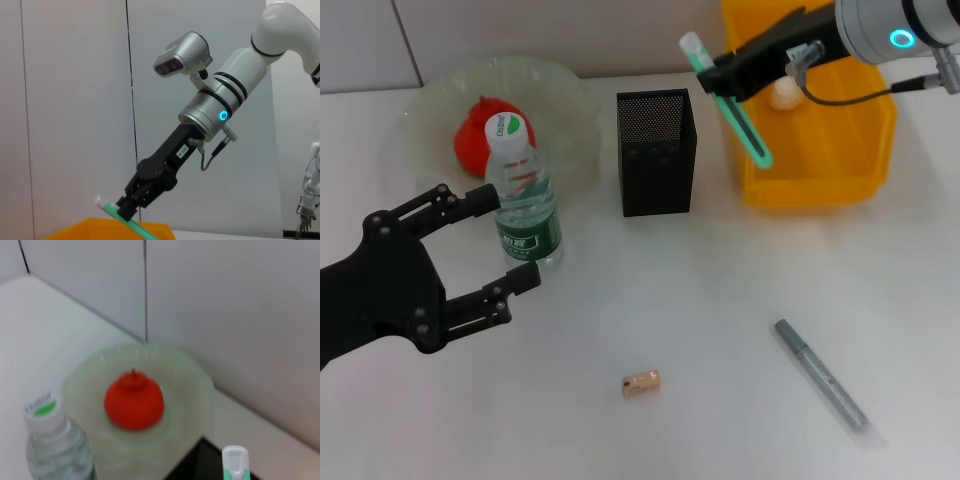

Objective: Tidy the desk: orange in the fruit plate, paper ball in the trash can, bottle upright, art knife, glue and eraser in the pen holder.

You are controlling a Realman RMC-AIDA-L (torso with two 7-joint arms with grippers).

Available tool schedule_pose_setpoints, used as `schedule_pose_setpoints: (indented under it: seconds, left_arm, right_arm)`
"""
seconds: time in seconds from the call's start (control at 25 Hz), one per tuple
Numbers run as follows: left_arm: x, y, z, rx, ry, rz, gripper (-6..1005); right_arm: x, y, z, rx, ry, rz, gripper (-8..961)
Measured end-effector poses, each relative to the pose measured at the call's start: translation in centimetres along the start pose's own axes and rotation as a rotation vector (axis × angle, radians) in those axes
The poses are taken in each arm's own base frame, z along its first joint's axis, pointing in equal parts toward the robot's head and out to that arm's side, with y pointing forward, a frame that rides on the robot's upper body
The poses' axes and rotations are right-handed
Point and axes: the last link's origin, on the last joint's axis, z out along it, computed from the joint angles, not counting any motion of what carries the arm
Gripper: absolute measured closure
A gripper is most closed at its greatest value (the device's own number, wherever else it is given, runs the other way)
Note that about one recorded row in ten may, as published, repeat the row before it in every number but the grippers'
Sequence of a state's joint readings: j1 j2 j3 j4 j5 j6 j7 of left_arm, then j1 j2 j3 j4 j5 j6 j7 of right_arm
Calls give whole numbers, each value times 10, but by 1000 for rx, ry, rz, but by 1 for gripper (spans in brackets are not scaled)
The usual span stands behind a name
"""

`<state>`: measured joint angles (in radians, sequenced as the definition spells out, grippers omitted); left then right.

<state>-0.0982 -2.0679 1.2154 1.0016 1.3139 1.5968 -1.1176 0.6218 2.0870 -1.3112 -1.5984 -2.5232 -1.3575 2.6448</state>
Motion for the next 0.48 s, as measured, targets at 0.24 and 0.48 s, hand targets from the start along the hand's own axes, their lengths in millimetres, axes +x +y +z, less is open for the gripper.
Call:
schedule_pose_setpoints:
  seconds: [0.24, 0.48]
  left_arm:
    - [0, 1, 1, -6, 2, -9, 211]
    - [1, 3, 2, -19, 10, -12, 211]
  right_arm:
    - [-3, -5, -3, -15, -178, -19, 780]
    - [2, -8, -5, -33, -286, -31, 779]
